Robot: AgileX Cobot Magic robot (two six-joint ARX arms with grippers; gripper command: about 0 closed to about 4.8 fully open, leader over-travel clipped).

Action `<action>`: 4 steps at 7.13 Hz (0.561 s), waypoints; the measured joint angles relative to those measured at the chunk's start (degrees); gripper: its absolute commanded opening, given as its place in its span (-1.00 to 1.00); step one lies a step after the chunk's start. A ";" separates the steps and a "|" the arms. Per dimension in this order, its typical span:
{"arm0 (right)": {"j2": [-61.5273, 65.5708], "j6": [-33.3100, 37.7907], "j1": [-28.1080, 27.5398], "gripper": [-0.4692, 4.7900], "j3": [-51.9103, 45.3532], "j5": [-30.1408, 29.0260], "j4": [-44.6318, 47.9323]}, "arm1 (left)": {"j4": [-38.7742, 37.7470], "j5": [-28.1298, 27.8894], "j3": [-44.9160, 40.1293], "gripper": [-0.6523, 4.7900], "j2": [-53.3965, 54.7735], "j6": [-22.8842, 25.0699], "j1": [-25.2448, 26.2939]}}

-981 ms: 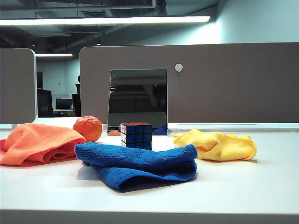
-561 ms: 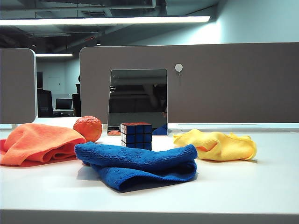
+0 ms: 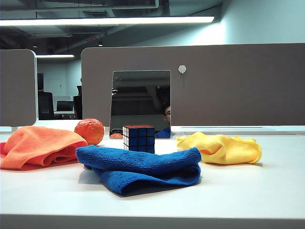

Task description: Pick up a rag that is the same color as the top surface of the Rubik's Cube and cover the cube with it.

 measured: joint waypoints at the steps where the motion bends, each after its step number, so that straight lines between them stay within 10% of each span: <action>1: 0.00 0.00 0.02 -0.84 13.29 -19.43 -18.21 | -2.49 13.86 0.00 -0.78 0.00 -0.87 0.00; 4: 5.11 -6.51 0.07 -0.84 27.50 -24.17 -41.48 | -2.54 18.71 0.02 -0.78 0.00 -0.87 0.00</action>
